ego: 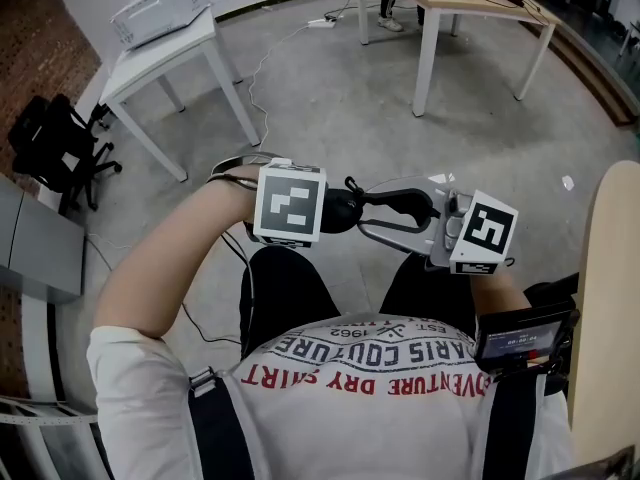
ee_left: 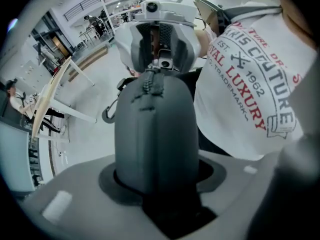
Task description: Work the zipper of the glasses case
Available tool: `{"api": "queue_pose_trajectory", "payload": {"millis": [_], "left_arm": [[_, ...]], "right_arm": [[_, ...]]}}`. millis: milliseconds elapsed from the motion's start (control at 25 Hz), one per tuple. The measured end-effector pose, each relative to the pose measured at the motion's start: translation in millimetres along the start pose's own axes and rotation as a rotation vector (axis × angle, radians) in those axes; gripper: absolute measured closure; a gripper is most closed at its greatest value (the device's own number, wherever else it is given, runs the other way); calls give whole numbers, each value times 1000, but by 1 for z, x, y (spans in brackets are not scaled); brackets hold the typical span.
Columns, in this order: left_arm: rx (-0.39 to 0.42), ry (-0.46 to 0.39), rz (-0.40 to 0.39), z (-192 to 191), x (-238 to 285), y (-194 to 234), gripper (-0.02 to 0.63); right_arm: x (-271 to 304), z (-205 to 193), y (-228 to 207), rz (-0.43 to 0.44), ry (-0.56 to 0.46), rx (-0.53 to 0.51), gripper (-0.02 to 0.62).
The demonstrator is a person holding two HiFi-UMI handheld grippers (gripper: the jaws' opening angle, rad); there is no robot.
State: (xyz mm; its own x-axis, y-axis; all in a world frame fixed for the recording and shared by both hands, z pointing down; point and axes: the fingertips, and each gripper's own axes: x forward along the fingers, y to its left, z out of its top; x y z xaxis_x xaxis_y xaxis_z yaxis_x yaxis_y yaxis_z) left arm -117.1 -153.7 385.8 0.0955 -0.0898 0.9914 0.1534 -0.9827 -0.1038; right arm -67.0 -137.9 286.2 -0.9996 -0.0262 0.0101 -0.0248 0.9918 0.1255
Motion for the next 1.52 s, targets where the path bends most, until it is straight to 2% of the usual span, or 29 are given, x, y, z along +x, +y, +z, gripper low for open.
{"api": "queue_pose_trajectory", "payload": {"millis": [160, 280, 400, 480, 560, 1080, 1520], "left_arm": [[-65, -14, -12, -3, -3, -1, 356], [-103, -39, -33, -2, -5, -4, 356], [-124, -41, -40, -3, -5, -6, 356], [-127, -39, -45, -5, -5, -8, 356], [-126, -38, -47, -6, -5, -11, 356], [-108, -61, -7, -10, -12, -17, 357], [-110, -172, 13, 1, -15, -10, 359]], "right_arm": [[5, 2, -3, -24, -3, -5, 465], [6, 4, -8, -51, -14, 0, 506], [8, 5, -9, -54, -14, -1, 514], [9, 4, -8, -51, -12, -1, 519], [10, 4, -7, -46, -12, 1, 553], [16, 14, 0, 26, -14, 21, 572], [6, 17, -6, 37, -6, 9, 574]]}}
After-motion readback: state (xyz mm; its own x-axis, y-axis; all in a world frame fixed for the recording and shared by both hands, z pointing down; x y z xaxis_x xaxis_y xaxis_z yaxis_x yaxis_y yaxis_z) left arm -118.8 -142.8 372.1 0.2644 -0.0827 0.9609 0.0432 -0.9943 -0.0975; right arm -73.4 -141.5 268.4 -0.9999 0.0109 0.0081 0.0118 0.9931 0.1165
